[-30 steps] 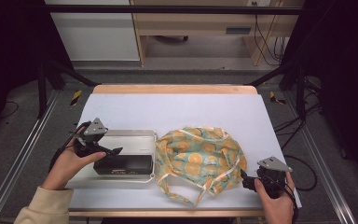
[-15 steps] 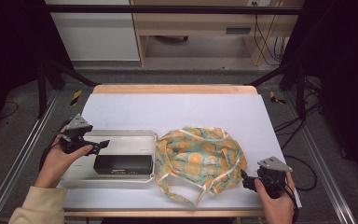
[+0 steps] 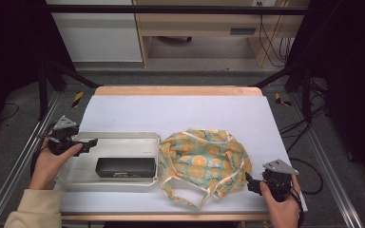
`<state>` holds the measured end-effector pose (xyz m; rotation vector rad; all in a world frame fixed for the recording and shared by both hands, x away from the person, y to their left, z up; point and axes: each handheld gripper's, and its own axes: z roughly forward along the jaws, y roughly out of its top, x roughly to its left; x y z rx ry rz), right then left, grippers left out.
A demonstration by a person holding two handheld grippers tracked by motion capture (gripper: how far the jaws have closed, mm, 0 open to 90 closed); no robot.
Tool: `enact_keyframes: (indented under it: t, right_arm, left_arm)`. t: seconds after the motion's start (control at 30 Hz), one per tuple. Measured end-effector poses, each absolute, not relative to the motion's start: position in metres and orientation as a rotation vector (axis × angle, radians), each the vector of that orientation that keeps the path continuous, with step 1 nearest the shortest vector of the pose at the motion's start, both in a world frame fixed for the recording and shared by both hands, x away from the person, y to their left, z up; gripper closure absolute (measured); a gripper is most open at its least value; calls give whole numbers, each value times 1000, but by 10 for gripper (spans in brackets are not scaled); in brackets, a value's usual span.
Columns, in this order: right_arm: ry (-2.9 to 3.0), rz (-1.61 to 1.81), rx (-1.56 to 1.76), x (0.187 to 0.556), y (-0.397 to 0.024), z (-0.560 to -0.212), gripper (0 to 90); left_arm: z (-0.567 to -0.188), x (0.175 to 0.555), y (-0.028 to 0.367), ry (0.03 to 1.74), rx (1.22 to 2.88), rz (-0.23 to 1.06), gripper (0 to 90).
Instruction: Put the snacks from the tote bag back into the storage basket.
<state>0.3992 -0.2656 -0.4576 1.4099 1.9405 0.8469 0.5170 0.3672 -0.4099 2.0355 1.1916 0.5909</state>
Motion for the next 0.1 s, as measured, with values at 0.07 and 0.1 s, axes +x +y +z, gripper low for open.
enact_keyframes:
  t: [0.07, 0.1]
  right_arm:
    - [1929, 850, 1435, 399, -269, -458, 77]
    - [1910, 867, 1448, 399, -271, -457, 78]
  left_arm:
    - [-412, 519, 371, 1213, 2044, 616, 104]
    - [-413, 519, 371, 1223, 2040, 611, 105]
